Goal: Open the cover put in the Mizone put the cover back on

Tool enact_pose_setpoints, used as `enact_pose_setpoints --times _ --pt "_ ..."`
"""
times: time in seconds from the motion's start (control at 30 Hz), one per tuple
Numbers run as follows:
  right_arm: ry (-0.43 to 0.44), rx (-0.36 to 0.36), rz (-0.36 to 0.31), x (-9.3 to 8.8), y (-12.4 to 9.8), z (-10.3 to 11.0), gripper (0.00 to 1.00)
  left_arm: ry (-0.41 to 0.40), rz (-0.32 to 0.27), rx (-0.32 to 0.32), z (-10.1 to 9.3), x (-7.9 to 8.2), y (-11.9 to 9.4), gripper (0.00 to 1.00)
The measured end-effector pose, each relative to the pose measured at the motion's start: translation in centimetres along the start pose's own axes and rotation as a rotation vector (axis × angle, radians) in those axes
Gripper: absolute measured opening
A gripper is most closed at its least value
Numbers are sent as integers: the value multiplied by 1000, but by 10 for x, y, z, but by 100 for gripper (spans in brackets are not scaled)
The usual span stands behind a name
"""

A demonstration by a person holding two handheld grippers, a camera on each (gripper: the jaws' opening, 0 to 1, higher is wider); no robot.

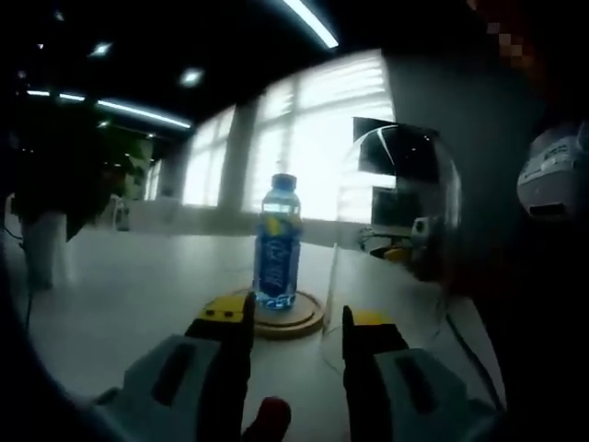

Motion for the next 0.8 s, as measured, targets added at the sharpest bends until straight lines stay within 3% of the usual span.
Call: enact_pose_setpoints --times 0.2,0.4,0.53,0.8 --pt "-22 5 -2 2 -1 4 23 45 27 -33 -5 -2 1 21" --pt "-26 11 -3 3 0 5 23 -5 -2 -23 0 2 -1 21" --pt "-17 20 -8 4 -1 7 23 42 -8 -5 -1 3 0 24" --pt "-7 13 -25 8 -4 4 23 28 -20 -25 -3 5 -1 25"
Point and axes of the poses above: the point that each gripper's makers call its tool centre point, and the gripper's own axes: y roughly forward along the fingers, z roughly to its left, x roughly out of its top, the point moved 4 cm from there along -y, roughly backward along the fingers, and after that the axes turned 1 degree about -x, right-handed, at the moved point
